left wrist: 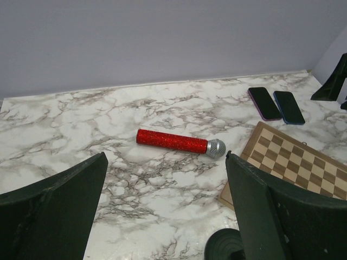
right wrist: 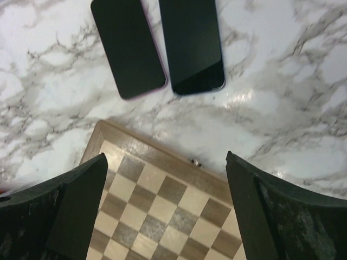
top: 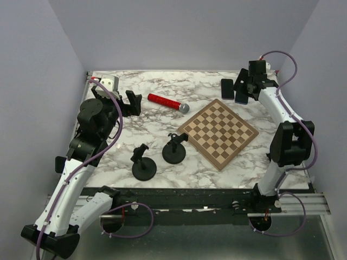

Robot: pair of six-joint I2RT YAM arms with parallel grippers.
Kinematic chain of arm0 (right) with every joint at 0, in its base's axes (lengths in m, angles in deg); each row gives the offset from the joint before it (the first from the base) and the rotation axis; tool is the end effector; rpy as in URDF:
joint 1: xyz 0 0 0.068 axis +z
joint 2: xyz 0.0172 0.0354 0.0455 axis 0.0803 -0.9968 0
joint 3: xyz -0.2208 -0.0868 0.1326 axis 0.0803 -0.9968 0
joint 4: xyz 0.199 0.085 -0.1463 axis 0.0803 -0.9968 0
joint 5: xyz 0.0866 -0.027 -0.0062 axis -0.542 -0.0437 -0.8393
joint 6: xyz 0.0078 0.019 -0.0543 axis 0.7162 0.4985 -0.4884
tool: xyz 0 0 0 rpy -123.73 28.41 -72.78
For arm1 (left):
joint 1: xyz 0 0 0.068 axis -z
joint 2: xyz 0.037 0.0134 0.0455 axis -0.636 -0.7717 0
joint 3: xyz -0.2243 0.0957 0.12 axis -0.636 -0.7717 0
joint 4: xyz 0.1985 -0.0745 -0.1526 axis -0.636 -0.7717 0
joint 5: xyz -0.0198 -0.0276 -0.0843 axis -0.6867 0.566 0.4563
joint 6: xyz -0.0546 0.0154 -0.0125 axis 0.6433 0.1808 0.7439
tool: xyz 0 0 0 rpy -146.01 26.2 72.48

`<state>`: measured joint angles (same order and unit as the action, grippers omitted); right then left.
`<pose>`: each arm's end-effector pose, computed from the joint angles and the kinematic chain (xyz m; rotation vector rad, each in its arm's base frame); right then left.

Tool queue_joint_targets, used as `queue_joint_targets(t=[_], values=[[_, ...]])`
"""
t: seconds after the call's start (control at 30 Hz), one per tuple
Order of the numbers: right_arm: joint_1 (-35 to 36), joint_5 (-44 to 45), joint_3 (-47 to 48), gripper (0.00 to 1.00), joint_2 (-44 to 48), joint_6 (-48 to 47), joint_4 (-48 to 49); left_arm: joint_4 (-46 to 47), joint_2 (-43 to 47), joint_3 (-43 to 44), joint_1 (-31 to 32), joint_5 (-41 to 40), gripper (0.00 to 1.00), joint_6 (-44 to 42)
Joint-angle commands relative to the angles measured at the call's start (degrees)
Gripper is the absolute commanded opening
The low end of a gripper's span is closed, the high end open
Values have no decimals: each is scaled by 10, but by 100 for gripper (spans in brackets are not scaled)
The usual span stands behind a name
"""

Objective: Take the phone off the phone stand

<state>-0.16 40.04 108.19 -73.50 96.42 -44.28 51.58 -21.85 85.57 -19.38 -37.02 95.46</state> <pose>0.4184 0.0225 0.2881 0.5005 2.2308 -0.0285 0.1780 -0.0624 0.4205 0.0767 1.6135 -0.3690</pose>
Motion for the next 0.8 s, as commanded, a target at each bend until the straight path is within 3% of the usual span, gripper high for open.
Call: queue_joint_targets(t=[0.0,0.23,0.33,0.6,0.77], values=[[8,-21,-63,96,66,70,10,4,1,1,4,8,98,5],[8,-15,-116,98,157,82,-33,4,0,1,5,22,98,15],[8,45,-162,100,219,114,-32,2,1,4,10,24,98,15],[7,283,-197,100,273,342,-201,3,11,4,19,22,98,13],[5,372,-209,100,272,482,-310,1,12,4,25,16,98,7]])
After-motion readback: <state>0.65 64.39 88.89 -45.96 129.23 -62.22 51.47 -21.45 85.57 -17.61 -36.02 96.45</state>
